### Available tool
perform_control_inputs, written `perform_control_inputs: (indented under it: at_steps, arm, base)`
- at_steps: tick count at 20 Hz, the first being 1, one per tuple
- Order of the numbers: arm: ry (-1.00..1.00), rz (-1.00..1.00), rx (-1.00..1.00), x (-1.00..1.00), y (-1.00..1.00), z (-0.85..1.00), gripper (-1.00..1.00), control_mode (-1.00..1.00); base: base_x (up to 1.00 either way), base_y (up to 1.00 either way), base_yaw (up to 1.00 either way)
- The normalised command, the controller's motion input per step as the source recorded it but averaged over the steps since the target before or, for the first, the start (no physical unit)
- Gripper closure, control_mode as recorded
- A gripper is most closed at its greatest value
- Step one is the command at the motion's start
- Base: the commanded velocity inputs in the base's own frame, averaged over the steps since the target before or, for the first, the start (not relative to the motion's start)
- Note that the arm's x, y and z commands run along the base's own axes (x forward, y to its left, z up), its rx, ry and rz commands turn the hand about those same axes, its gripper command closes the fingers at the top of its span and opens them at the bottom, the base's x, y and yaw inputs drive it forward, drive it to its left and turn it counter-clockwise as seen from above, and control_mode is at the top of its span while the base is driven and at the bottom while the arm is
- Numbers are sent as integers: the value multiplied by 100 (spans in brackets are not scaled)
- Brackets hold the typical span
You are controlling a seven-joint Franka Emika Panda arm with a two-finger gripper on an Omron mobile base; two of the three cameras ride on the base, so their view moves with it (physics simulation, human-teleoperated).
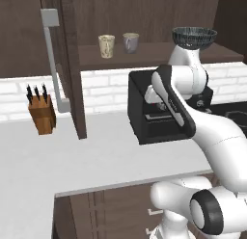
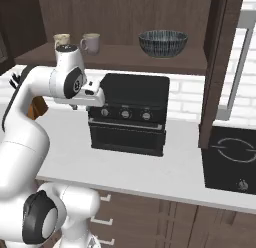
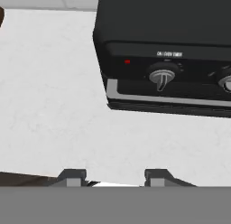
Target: Gather all objects into one cabinet and sort the glasses and bowls to opposite sides.
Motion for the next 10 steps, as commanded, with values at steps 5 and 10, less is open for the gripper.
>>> perform_control_inputs:
  at_steps: [5, 10]
  arm:
    - [0, 0, 0, 0, 0, 0, -100, 100]
    - [0, 0, 0, 0, 0, 0, -100, 100]
  base:
    - [-25, 0, 0]
    - [-59, 0, 0]
